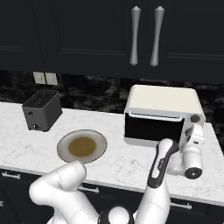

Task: Pick up the kebab skewer and baguette bread, and place them inside the toaster oven. Close the toaster oven door and start by setting the timer.

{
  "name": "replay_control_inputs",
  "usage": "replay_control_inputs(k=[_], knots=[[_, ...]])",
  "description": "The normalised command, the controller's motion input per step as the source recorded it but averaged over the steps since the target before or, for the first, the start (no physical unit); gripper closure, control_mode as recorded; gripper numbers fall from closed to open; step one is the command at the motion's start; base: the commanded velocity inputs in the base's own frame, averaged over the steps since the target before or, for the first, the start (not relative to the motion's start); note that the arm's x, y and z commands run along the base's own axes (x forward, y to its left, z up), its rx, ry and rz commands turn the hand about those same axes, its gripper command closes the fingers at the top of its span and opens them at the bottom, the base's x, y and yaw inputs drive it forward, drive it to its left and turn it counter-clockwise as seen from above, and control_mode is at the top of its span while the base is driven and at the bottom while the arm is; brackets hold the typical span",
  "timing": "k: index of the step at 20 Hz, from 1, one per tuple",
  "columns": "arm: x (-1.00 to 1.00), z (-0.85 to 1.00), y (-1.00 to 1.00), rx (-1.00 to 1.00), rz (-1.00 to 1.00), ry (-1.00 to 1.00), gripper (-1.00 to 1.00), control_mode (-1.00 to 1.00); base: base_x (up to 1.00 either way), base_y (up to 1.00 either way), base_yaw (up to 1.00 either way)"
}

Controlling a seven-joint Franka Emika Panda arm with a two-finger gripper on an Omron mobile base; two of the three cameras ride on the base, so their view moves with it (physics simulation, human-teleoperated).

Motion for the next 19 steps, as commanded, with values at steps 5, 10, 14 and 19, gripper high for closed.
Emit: replay_control_inputs(k=[5,10,14,19], knots=[[-0.20,0.04,0.12,0.42,-0.03,0.11,1.00,-1.00,0.00,0.00,0.00],[-0.15,0.03,0.16,0.43,0.00,0.07,1.00,-1.00,0.00,0.00,0.00],[0.00,0.01,0.13,0.43,0.00,0.05,1.00,-1.00,0.00,0.00,0.00],[-0.02,0.00,0.21,0.43,0.00,0.06,1.00,-1.00,0.00,0.00,0.00]])
